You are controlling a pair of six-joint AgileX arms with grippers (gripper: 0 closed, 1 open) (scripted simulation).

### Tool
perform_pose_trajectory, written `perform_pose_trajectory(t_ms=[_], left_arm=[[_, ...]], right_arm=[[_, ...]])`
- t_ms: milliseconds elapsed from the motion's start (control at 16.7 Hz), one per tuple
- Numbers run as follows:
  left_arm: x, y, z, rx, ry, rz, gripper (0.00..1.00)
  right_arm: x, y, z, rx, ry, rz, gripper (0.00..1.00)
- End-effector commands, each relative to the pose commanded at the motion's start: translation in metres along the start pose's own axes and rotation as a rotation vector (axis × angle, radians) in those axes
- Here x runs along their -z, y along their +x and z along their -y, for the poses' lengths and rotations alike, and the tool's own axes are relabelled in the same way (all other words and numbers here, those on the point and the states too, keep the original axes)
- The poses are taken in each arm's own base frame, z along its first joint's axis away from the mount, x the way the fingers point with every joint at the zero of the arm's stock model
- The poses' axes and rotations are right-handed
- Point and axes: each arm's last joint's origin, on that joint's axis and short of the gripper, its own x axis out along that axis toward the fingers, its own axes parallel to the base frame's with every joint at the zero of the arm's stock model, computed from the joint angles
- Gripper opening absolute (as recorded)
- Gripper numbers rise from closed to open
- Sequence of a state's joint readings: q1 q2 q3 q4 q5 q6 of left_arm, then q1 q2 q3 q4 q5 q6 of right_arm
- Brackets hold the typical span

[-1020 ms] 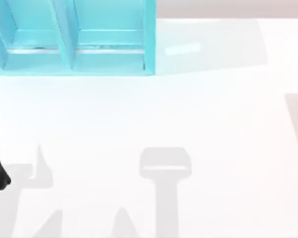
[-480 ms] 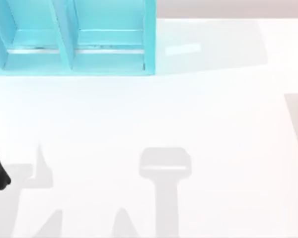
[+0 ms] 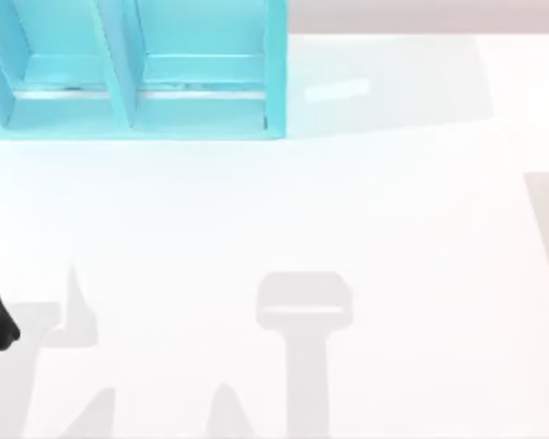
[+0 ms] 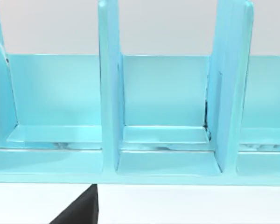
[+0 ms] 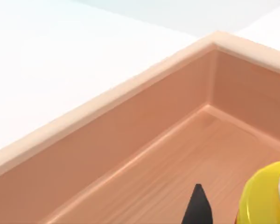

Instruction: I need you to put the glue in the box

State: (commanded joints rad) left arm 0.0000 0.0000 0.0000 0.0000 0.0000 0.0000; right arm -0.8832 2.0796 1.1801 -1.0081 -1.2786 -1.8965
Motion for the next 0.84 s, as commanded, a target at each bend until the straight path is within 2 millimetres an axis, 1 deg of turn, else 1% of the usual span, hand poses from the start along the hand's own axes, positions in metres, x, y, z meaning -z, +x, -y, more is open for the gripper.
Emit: perform_pose_trajectory(t_ms=[480,540,840], left_arm=[[0.0000,0.0000,0.0000,0.000,0.000,0.000,1.00],[0.0000,0.0000,0.0000,0.000,0.000,0.000,1.00],[0.0000,0.0000,0.0000,0.000,0.000,0.000,1.00]], right_arm=[[0.0000,0.0000,0.0000,0.000,0.000,0.000,0.98],[0.0000,0.0000,0.0000,0.000,0.000,0.000,1.00],[0.0000,0.0000,0.0000,0.000,0.000,0.000,1.00]])
